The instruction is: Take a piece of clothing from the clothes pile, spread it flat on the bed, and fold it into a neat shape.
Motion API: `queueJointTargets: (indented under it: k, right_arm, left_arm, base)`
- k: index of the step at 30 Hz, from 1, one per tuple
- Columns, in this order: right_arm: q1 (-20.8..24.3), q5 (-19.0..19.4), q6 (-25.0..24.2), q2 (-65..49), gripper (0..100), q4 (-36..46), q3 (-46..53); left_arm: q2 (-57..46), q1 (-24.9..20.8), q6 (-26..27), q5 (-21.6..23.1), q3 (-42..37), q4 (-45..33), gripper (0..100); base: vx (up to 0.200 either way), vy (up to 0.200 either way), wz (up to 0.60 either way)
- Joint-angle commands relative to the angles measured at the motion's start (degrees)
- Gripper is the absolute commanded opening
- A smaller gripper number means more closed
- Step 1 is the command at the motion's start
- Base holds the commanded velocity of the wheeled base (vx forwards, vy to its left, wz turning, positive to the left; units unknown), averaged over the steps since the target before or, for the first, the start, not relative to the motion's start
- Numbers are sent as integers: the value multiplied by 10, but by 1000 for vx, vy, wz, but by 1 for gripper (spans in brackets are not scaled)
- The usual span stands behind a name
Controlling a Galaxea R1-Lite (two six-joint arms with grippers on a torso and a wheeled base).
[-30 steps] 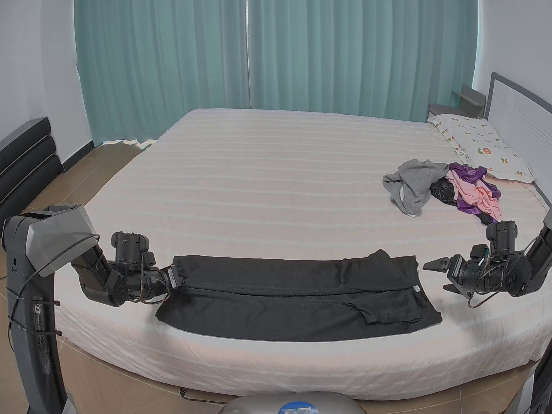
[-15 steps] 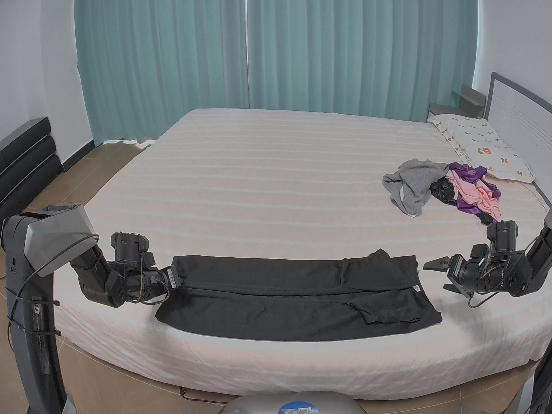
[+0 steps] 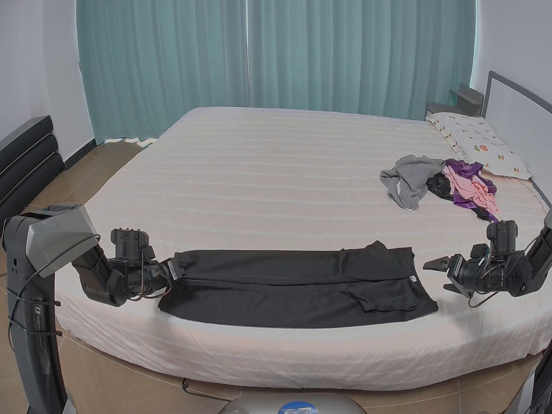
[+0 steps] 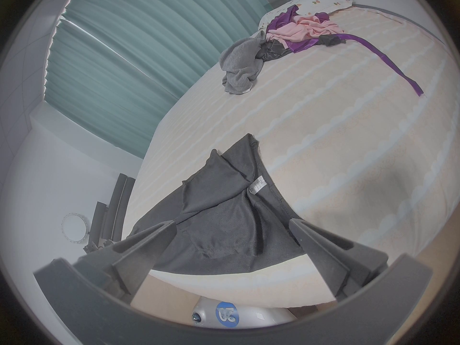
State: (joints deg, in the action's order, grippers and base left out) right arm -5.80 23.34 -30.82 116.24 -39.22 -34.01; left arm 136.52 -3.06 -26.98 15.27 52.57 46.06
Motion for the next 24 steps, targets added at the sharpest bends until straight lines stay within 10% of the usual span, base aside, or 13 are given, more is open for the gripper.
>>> queueJointTargets:
  k: [1,24]
  right_arm:
    - [1,0,0,0,100,-1,0]
    - [-1,-1,0,-5,100,-1,3]
  left_arm:
    - [0,-7,-13,0,9,2,0]
    - [-58,-58,-60,-64,3,-4,0]
  base:
    - [0,-200,0]
    - [0,-200,0]
